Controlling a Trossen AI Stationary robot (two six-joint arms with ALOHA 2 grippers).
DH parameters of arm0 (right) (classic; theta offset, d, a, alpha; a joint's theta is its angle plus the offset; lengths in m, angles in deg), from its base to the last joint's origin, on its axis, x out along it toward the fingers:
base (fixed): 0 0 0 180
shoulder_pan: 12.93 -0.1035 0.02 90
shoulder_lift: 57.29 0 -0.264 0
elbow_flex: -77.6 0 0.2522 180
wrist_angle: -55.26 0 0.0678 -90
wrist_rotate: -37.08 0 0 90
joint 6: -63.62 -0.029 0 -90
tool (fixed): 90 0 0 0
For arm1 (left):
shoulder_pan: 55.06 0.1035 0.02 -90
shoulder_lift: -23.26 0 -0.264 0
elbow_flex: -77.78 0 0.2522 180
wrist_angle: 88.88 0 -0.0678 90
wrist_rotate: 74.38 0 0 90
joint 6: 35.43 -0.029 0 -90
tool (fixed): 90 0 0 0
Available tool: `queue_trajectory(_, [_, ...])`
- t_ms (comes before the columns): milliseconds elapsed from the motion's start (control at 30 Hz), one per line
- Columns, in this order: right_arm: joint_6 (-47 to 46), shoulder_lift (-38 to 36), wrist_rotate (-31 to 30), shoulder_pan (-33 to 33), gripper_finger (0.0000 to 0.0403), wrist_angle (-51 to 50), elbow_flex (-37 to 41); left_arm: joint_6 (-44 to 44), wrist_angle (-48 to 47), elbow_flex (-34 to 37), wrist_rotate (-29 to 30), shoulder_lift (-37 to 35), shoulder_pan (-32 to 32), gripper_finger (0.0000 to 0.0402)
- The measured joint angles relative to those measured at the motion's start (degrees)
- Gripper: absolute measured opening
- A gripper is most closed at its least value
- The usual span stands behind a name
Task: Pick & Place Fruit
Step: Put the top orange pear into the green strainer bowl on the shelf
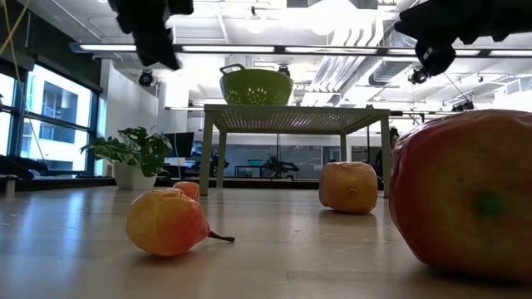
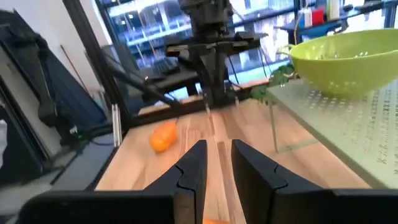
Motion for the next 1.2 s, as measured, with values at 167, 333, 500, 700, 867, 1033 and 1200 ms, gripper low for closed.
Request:
queue_trajectory(167, [-2.98, 3.50, 0.02, 0.00, 0.0066, -14.09, -6.79, 2.94, 3.24, 3.98, 0.03, 0.00, -3.10, 0.0074])
queue_trajectory(333, [-3.31, 7.21, -0.14, -0.01, 0.0066, -24.66, -13.01, 2.55, 7.05, 6.70, 0.17, 0.00, -4.42, 0.0074])
queue_trajectory(500, [-6.38, 11.63, -0.22, -1.26, 0.0066, -34.16, -19.90, 2.94, 8.37, 8.12, 0.18, 0.15, -4.29, 0.0074])
queue_trajectory(700, [-10.34, 17.61, -0.22, -3.51, 0.0066, -44.46, -27.14, 2.85, 9.44, 8.23, 0.20, 0.11, -4.29, 0.0074])
queue_trajectory(867, [-17.17, 22.49, -0.03, -5.10, 0.0066, -52.70, -30.71, 2.72, 10.29, 8.22, 0.18, 0.11, -4.29, 0.0074])
queue_trajectory(1033, [-24.16, 26.85, 1.89, -6.41, 0.0066, -58.91, -31.79, 2.72, 10.27, 8.22, 0.19, 0.11, -4.29, 0.0074])
queue_trajectory(1200, [-29.31, 31.34, 5.02, -7.31, 0.0066, -61.91, -31.79, 2.72, 10.22, 8.23, 0.82, 0.11, -4.29, 0.0074])
